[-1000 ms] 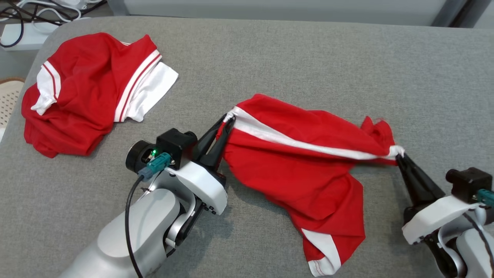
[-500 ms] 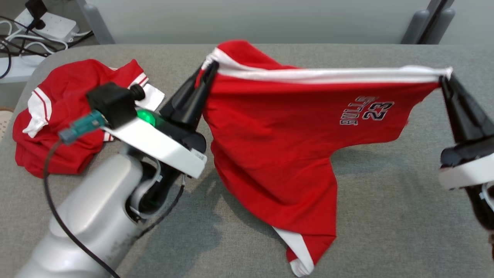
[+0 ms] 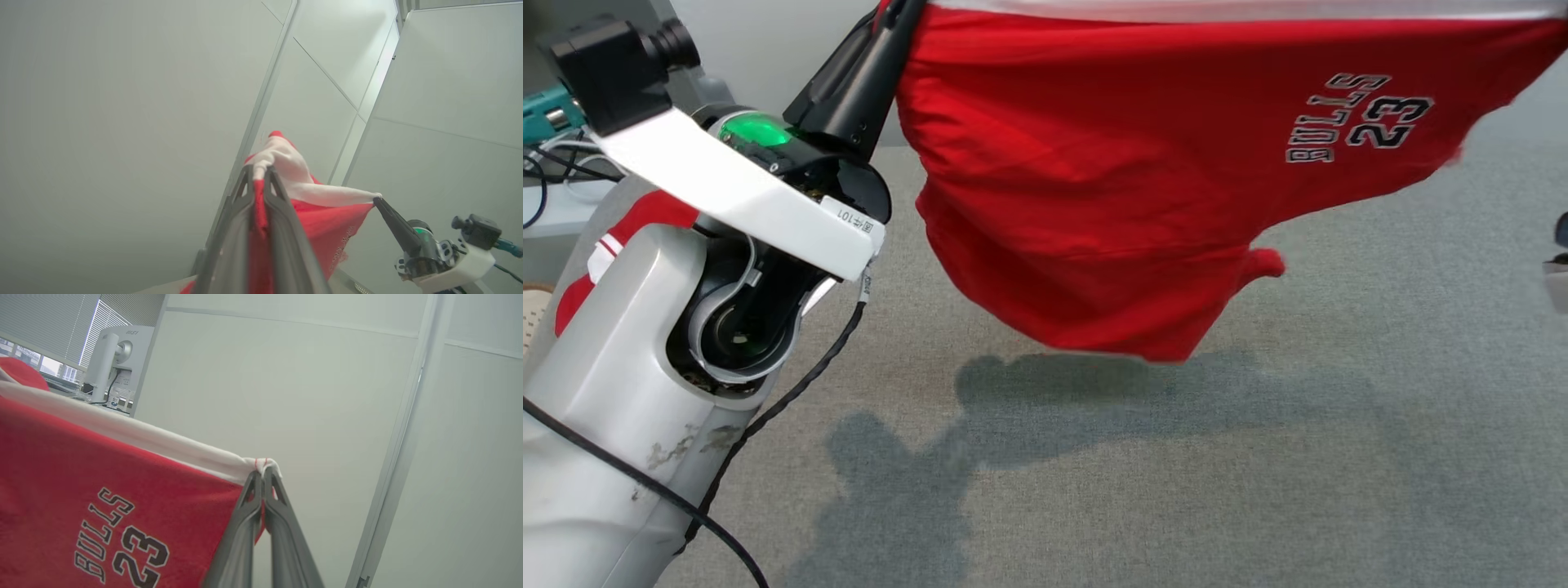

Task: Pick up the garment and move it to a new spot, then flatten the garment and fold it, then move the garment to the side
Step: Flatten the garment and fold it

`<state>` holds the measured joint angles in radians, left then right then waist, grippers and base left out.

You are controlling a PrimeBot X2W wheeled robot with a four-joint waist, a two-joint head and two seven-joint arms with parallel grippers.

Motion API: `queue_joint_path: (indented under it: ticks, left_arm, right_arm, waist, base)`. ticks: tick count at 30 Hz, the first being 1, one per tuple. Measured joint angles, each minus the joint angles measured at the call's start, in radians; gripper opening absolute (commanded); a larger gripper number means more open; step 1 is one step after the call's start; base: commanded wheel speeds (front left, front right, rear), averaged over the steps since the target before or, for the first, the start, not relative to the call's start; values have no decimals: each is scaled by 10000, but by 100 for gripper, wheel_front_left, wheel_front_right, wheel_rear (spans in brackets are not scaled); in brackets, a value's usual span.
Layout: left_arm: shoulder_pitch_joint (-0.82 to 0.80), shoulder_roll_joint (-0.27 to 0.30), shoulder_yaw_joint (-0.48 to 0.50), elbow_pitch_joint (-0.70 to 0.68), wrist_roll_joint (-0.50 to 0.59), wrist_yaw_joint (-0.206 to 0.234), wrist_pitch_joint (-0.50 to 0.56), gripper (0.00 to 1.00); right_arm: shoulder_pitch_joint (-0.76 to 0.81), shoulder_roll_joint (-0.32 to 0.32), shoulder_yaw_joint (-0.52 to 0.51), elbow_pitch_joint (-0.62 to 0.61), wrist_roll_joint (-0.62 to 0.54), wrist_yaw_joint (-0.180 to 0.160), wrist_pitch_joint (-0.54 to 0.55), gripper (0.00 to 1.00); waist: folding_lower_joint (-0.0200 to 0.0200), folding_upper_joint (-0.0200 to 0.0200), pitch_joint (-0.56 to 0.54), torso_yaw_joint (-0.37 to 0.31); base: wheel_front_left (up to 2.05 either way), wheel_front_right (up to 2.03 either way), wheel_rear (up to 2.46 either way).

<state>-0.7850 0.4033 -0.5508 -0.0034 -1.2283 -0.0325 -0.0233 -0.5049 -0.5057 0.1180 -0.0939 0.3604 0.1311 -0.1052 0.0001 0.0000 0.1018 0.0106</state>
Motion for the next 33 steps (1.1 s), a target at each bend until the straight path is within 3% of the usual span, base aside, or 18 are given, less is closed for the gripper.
queue_joint_path:
  ticks: [4,9,14,19,22,24,28,33]
  left_arm:
    - [-16,8,71,-851,-518,107,502,0]
    - [-15,244,35,-1590,-1271,834,1498,0]
    - [-81,159,-518,-430,-1400,1116,2197,0]
    - [-1137,-617,-840,3076,-270,426,1152,0]
    - [-2097,-1290,-895,5233,472,-324,-111,0]
    - [-2761,-1697,-826,6050,708,-763,-1106,0]
    - [-3861,-2123,-851,5969,825,-911,-2174,0]
    - [-2944,-1730,-1956,5490,247,-957,-2255,0]
  right_arm:
    - [8,-94,-537,-715,-109,0,178,0]
    - [38,-98,-1026,-1292,42,-2,849,0]
    - [-198,-48,476,205,619,-2,1707,0]
    - [-2737,888,2729,3697,1009,-2,1620,0]
    - [-4676,1523,3287,6111,531,-2,274,0]
    - [-5863,1749,2943,7298,-192,-2,-1122,0]
    - [-7455,1879,2750,7781,-1630,-4,-1519,0]
    - [-6490,2027,3894,7499,-1927,-2,-1519,0]
  waist:
    - [0,0,-225,-55]
    - [-1,0,-471,-181]
    - [0,0,-406,-310]
    - [-1,0,-302,-589]
    - [0,0,-385,-803]
    - [0,0,-443,-895]
    - [-1,0,-204,-924]
    - [0,0,651,-839]
  base:
    - [0,0,0]
    - [0,0,0]
    - [0,0,0]
    - [0,0,0]
    - [0,0,0]
    - [0,0,0]
    - [0,0,0]
    - [0,0,0]
